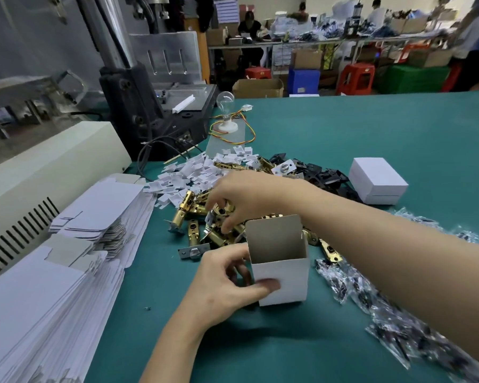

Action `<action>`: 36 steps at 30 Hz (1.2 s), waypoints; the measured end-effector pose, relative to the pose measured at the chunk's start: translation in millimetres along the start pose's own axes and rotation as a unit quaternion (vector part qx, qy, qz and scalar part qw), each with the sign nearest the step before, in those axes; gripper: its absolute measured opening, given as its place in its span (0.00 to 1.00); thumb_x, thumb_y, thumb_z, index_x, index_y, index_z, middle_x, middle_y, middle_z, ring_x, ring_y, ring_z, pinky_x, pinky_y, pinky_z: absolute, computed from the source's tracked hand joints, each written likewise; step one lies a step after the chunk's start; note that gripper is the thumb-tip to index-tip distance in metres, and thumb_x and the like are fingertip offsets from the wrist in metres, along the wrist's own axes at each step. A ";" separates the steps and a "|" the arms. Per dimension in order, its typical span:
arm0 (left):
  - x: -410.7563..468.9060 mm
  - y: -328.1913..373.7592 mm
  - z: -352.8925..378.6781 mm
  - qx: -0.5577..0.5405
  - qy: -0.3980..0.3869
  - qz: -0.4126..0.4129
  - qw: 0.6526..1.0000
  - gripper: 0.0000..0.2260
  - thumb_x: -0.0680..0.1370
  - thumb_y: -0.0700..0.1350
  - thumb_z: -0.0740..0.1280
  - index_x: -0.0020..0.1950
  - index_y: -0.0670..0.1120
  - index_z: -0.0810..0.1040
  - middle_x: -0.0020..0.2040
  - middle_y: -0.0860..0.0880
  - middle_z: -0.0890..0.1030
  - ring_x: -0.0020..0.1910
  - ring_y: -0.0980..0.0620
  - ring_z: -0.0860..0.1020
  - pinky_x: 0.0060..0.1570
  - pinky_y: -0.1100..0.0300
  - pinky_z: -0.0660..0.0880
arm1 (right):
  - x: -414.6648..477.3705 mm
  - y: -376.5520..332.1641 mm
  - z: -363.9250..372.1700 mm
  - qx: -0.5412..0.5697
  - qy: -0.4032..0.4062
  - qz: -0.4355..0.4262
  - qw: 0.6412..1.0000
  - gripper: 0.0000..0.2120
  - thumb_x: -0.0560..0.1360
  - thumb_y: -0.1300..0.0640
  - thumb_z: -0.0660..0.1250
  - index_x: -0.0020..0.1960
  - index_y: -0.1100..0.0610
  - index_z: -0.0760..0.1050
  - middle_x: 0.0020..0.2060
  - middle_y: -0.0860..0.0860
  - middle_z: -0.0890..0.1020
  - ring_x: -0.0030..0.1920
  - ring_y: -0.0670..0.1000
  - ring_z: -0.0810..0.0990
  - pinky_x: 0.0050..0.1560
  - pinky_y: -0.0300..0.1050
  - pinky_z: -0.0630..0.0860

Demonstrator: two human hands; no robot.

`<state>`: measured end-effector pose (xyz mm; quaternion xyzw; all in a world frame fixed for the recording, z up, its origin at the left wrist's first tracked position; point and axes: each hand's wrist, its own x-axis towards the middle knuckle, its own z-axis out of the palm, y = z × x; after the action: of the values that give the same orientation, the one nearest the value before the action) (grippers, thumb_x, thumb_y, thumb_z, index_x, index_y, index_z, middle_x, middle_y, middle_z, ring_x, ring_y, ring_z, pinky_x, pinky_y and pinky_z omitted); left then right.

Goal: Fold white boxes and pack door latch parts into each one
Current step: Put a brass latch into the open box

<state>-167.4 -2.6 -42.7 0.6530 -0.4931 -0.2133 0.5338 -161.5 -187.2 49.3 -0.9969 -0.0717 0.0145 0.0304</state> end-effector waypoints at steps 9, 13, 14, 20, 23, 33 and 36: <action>0.5 -2.3 -0.3 0.020 0.004 0.033 0.999 0.09 0.71 0.52 0.79 0.50 0.56 0.85 0.40 0.58 0.82 0.34 0.61 0.73 0.35 0.69 0.69 | -3.4 7.0 2.7 -0.028 0.067 0.043 0.996 0.15 0.72 0.46 0.76 0.55 0.51 0.85 0.45 0.48 0.86 0.46 0.51 0.82 0.47 0.48 0.80; 1.4 -3.4 -0.8 0.040 0.012 0.045 0.998 0.08 0.73 0.50 0.79 0.49 0.60 0.84 0.40 0.62 0.82 0.33 0.62 0.74 0.36 0.73 0.68 | -42.0 22.8 -23.4 0.168 0.201 0.156 0.952 0.13 0.70 0.51 0.81 0.52 0.55 0.87 0.38 0.48 0.87 0.39 0.42 0.83 0.46 0.41 0.79; 1.5 -3.6 -0.8 0.044 0.018 0.049 0.998 0.09 0.73 0.50 0.79 0.50 0.60 0.84 0.41 0.64 0.83 0.34 0.64 0.76 0.37 0.75 0.69 | -52.5 24.3 -28.1 0.199 0.244 0.180 0.932 0.13 0.70 0.51 0.81 0.51 0.55 0.87 0.38 0.47 0.87 0.38 0.41 0.83 0.45 0.38 0.79; 2.4 -9.8 2.5 0.064 0.067 0.020 0.995 0.16 0.72 0.61 0.77 0.56 0.57 0.85 0.44 0.64 0.85 0.36 0.65 0.78 0.38 0.73 0.70 | -107.4 7.1 -56.9 0.305 0.456 0.220 0.806 0.15 0.69 0.50 0.82 0.51 0.56 0.85 0.39 0.49 0.87 0.41 0.48 0.87 0.47 0.46 0.84; 3.3 -12.9 5.9 0.064 0.082 0.011 0.995 0.16 0.72 0.64 0.76 0.56 0.59 0.85 0.45 0.60 0.86 0.37 0.58 0.79 0.37 0.63 0.74 | -128.2 -11.3 -62.4 0.377 0.463 0.207 0.775 0.13 0.70 0.52 0.81 0.49 0.57 0.84 0.37 0.50 0.88 0.37 0.48 0.87 0.39 0.40 0.82; 1.5 -12.1 7.7 0.065 0.086 0.034 0.994 0.14 0.73 0.62 0.77 0.57 0.61 0.83 0.46 0.59 0.86 0.35 0.59 0.78 0.35 0.69 0.71 | -136.1 -52.3 -16.3 0.376 0.413 0.278 0.781 0.14 0.66 0.47 0.83 0.43 0.53 0.81 0.31 0.47 0.86 0.31 0.48 0.85 0.34 0.41 0.80; 1.4 -11.6 7.2 0.073 0.082 0.043 0.993 0.14 0.74 0.60 0.77 0.57 0.60 0.84 0.46 0.59 0.86 0.36 0.58 0.79 0.36 0.71 0.70 | -137.6 -51.9 -12.9 0.308 0.427 0.283 0.802 0.16 0.65 0.44 0.83 0.41 0.51 0.80 0.30 0.47 0.84 0.33 0.49 0.83 0.36 0.46 0.80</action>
<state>-167.7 -8.0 -55.3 0.6837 -0.4892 -0.0992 0.5324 -304.5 -156.4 68.8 -0.8167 0.2419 -0.3830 0.3575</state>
